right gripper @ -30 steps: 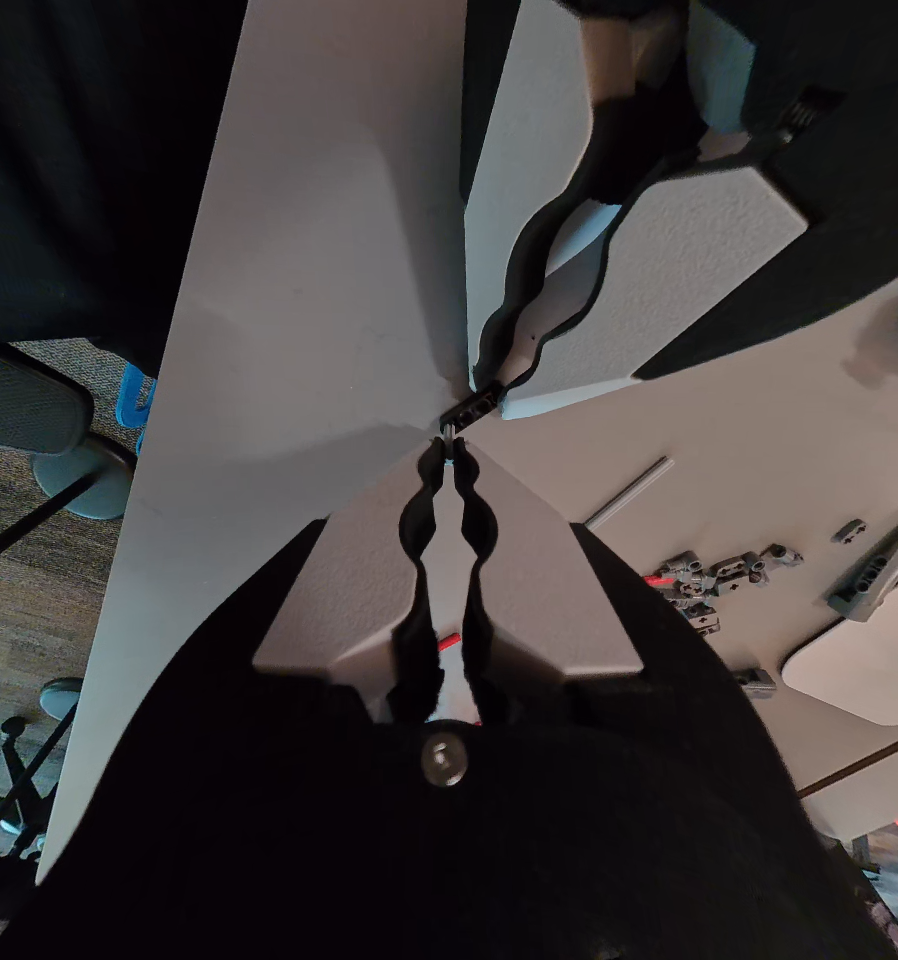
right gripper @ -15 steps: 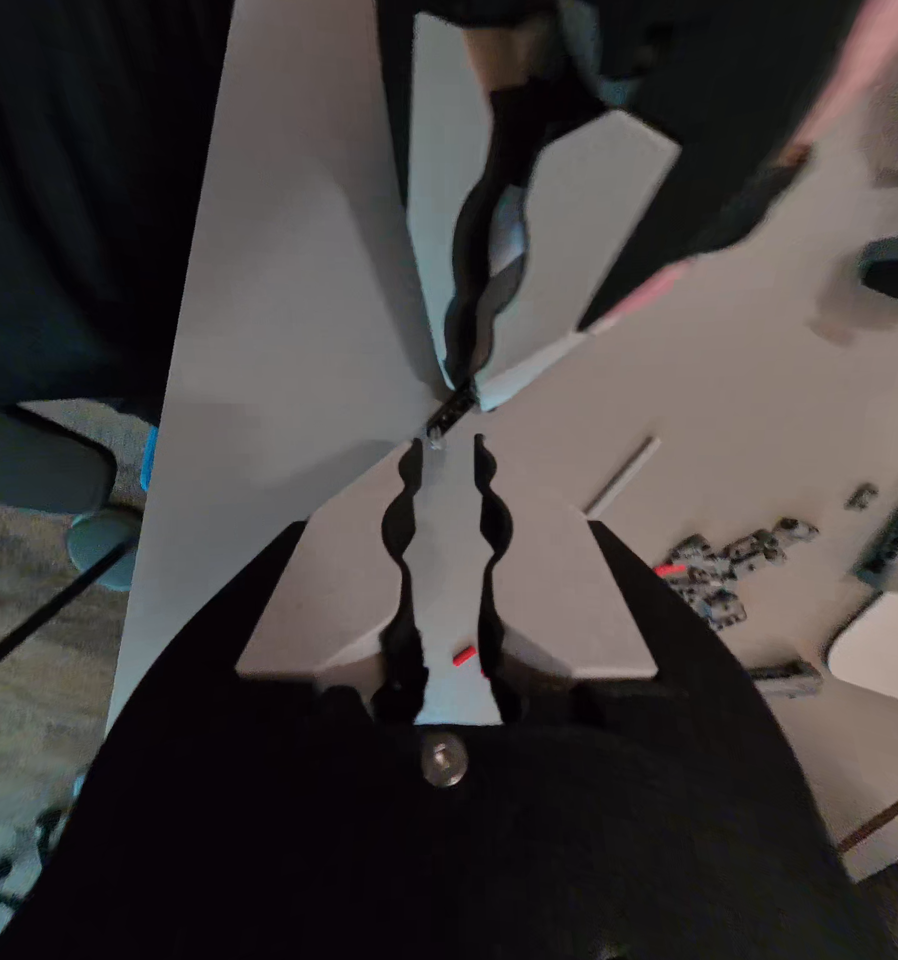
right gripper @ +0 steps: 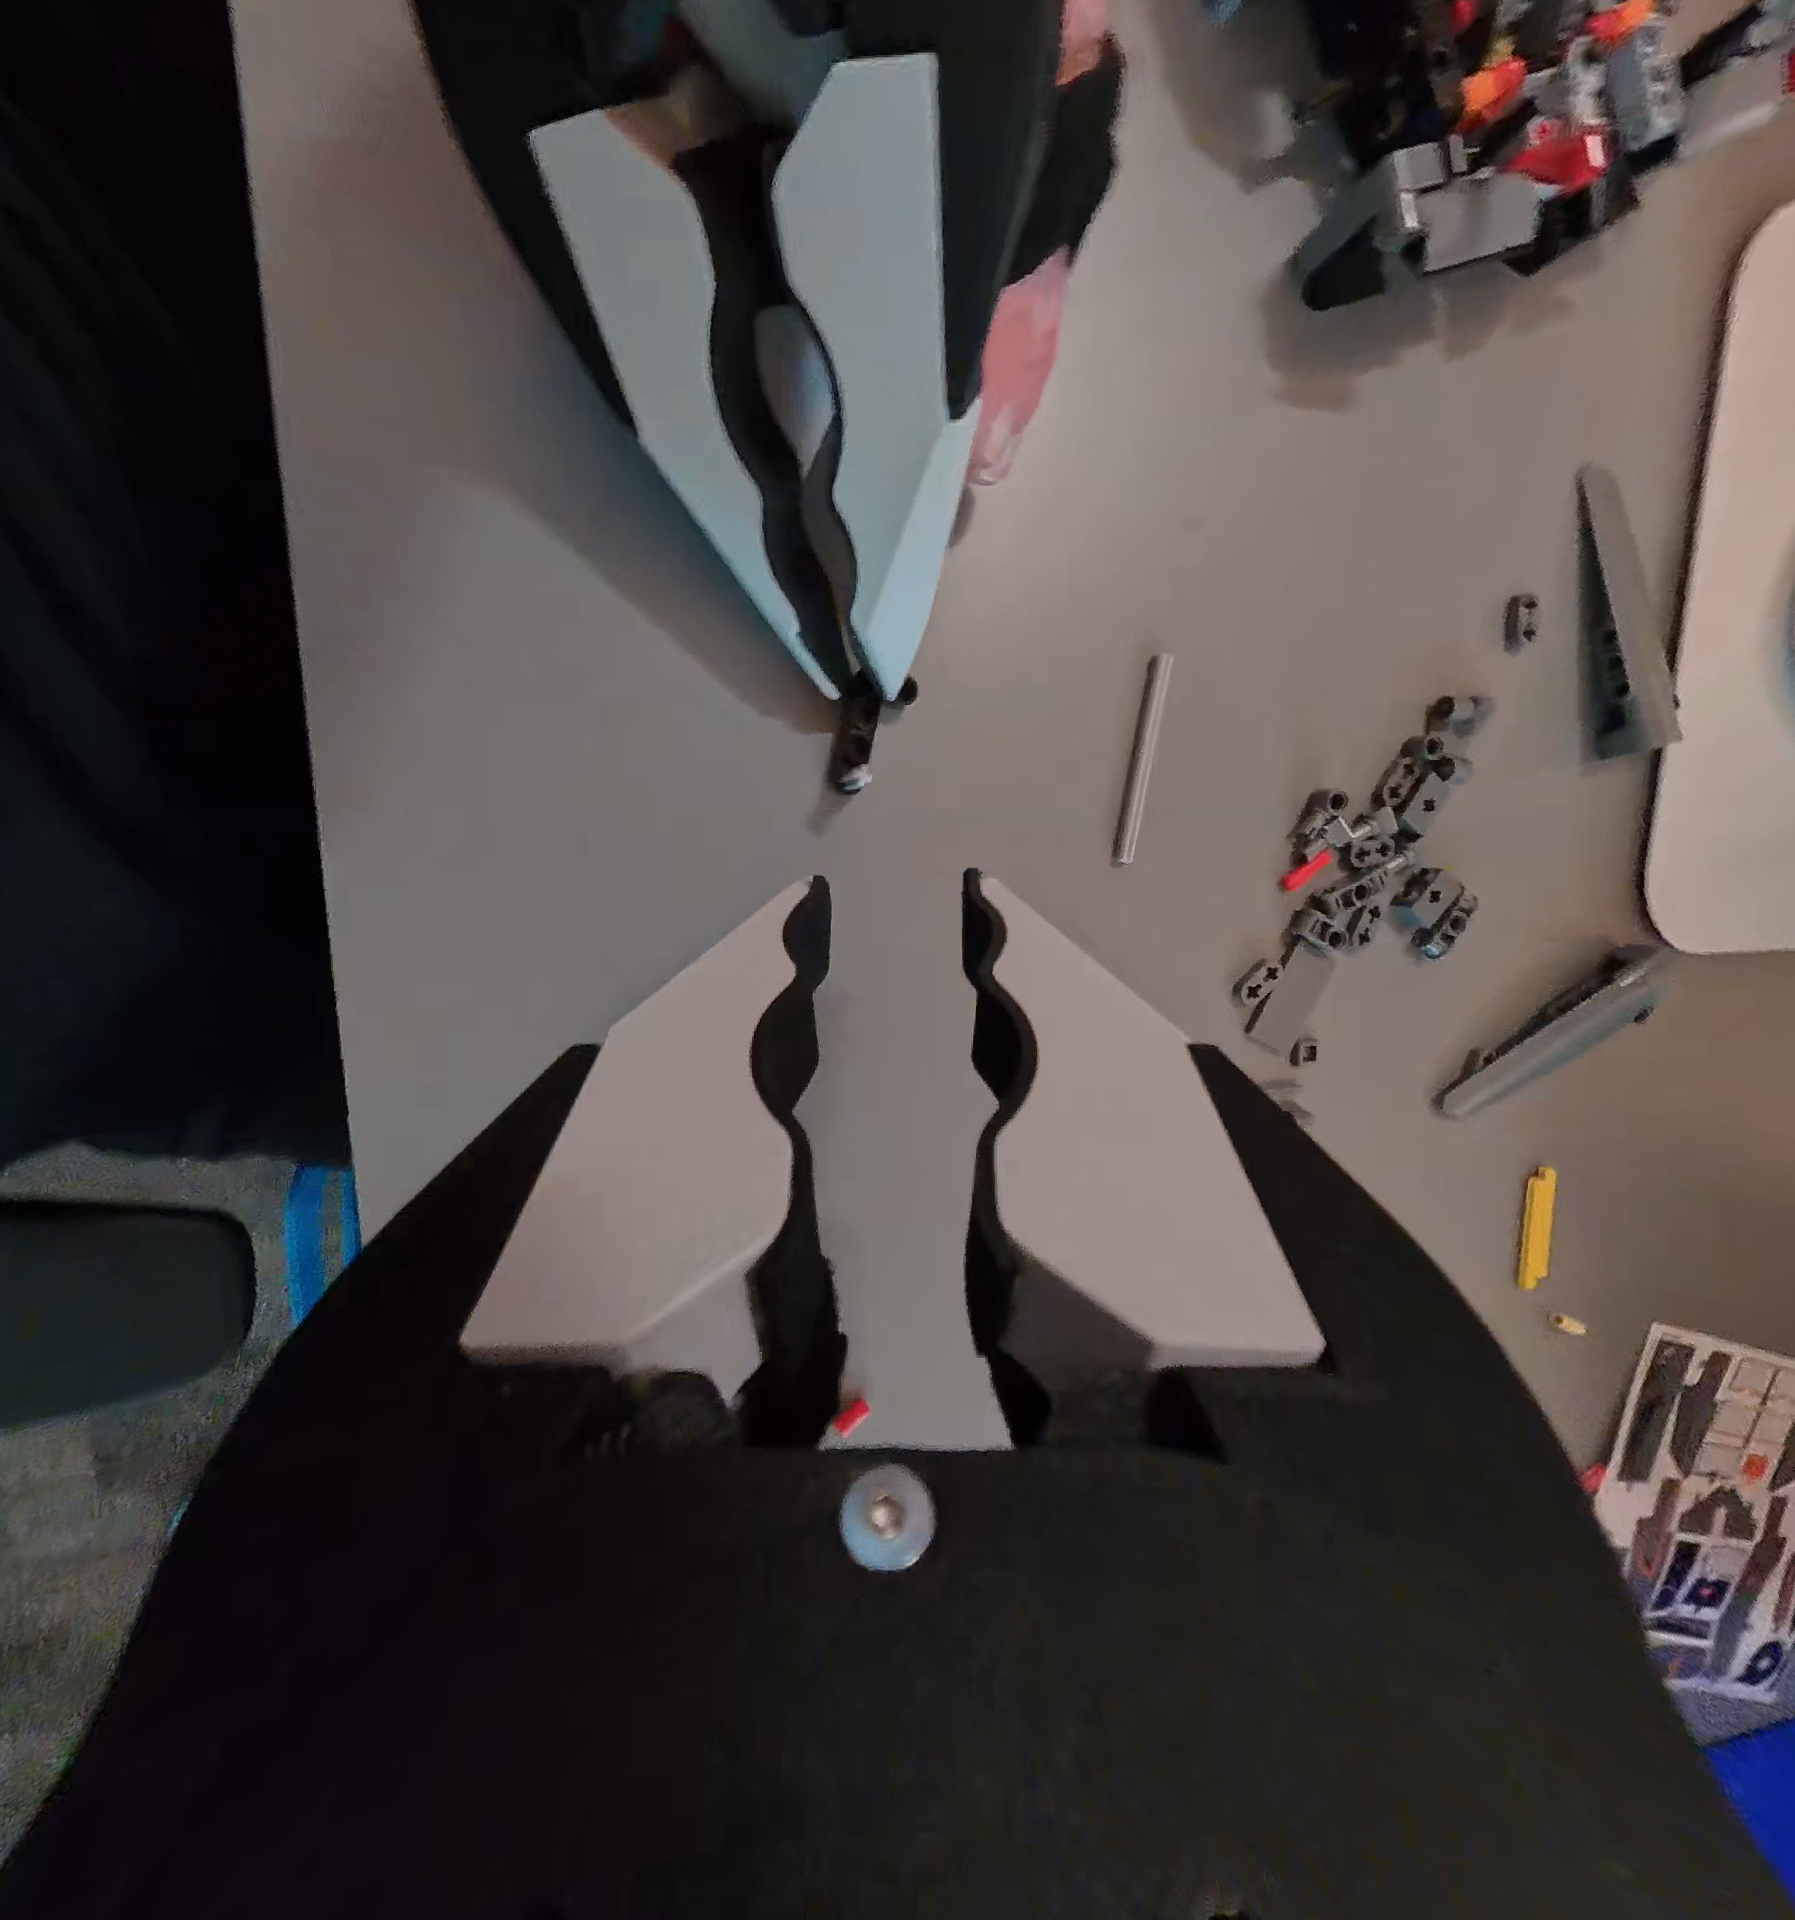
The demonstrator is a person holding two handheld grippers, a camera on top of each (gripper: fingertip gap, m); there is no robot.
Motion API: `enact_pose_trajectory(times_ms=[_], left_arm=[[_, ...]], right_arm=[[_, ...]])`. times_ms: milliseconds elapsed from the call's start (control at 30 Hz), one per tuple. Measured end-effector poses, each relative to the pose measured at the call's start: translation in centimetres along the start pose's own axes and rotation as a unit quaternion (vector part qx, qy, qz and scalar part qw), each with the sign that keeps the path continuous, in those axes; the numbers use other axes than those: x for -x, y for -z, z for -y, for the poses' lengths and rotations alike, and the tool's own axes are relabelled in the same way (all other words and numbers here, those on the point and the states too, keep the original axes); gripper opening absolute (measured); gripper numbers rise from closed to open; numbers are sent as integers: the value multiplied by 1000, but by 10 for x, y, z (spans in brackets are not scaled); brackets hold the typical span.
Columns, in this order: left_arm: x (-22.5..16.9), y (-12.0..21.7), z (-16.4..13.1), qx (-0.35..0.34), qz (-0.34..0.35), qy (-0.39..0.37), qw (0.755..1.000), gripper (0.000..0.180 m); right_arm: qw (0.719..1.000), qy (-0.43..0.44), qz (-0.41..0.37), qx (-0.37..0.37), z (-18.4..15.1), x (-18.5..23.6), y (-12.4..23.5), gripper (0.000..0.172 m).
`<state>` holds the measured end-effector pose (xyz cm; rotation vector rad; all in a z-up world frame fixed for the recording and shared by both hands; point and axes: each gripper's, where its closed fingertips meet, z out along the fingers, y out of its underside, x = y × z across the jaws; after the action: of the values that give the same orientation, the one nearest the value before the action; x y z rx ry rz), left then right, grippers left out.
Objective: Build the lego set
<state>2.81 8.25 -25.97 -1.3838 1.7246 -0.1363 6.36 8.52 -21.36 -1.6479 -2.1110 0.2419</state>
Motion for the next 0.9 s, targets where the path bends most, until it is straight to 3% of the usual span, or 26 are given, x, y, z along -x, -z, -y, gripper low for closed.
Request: enact_pose_trajectory(times_ms=[33,333,700,900], left_arm=[[0,0,0,4,4,5,1000,6],[9,-2,-1,33,51,46,997,12],[16,16,-10,21,23,57,998,23],[8,6,-13,37,9,50,998,17]], right_arm=[[1000,-12,-10,-9,0,-2,-1,23],[993,-89,-43,-69,-6,-12,-7,28],[990,-113,-25,-85,-6,-1,-27,31],[989,-120,-8,-91,1,-4,-46,27]])
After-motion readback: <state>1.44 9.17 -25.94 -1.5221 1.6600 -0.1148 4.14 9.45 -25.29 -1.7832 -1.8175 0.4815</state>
